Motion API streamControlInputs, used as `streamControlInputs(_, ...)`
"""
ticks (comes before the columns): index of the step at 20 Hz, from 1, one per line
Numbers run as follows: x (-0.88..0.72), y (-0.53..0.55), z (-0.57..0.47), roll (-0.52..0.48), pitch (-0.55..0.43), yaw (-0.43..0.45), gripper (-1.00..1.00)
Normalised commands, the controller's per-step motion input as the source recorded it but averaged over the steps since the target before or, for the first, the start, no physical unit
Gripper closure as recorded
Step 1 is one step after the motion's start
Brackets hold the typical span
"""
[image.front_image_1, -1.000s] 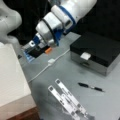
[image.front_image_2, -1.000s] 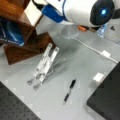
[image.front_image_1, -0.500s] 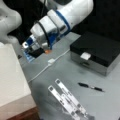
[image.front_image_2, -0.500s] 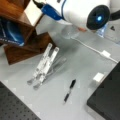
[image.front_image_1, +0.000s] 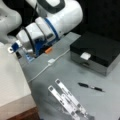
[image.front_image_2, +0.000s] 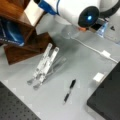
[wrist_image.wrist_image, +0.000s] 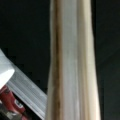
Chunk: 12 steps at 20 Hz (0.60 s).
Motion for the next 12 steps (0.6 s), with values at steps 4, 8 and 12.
streamControlInputs(4, -0.33, -0.17, -0.02, -0.052, -0.136, 0.258, -1.0)
streamControlInputs(8, -0.26, -0.12, -0.01, -0.063, -0.114, 0.229, -1.0)
streamControlInputs(12, -0.18, -0.07, -0.02, -0.068, -0.089, 0.196, -1.0)
